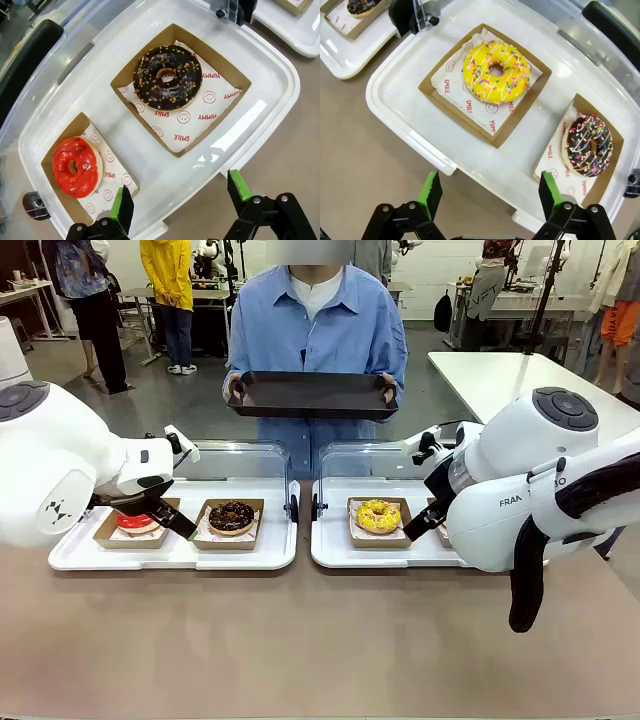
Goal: Provide the desired donut to the person.
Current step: Pick up and lift the Paper togo box containing the Donut pointed at by the person.
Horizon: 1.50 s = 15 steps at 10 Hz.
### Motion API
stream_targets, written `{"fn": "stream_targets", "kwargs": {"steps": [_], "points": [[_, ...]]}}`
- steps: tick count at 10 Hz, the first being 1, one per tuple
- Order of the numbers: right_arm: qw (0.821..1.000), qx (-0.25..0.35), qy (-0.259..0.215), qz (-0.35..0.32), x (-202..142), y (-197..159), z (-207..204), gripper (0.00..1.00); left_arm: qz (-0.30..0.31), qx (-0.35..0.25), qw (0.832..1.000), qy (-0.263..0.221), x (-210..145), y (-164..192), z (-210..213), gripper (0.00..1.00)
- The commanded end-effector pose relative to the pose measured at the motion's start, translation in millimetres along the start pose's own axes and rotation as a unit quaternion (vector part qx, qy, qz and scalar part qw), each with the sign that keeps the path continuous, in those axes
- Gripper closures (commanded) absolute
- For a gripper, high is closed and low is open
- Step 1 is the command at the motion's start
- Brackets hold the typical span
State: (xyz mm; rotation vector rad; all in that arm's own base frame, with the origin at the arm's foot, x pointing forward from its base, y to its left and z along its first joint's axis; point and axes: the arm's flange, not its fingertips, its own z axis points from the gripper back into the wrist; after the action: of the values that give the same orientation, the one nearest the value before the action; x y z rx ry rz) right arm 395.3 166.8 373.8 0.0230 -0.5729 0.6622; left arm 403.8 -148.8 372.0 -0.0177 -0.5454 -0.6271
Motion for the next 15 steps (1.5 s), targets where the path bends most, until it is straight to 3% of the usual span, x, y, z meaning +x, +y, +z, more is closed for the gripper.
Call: {"fn": "stream_targets", "kwargs": {"steps": [1, 14, 15], "points": [[1.000, 0.000, 0.000, 0.000, 0, 0, 0, 0.00, 0.000, 0.000, 1.000, 0.000, 0, 0, 0, 0.00], [1.000, 0.000, 0.000, 0.000, 0, 0, 0, 0.00, 0.000, 0.000, 1.000, 0.000, 0, 0, 0, 0.00], [1.000, -0.023, -0.013, 0.000, 5, 3, 24, 0.00, -0.009, -0.009, 1.000, -0.010, 4, -5, 26, 0.00]]}}
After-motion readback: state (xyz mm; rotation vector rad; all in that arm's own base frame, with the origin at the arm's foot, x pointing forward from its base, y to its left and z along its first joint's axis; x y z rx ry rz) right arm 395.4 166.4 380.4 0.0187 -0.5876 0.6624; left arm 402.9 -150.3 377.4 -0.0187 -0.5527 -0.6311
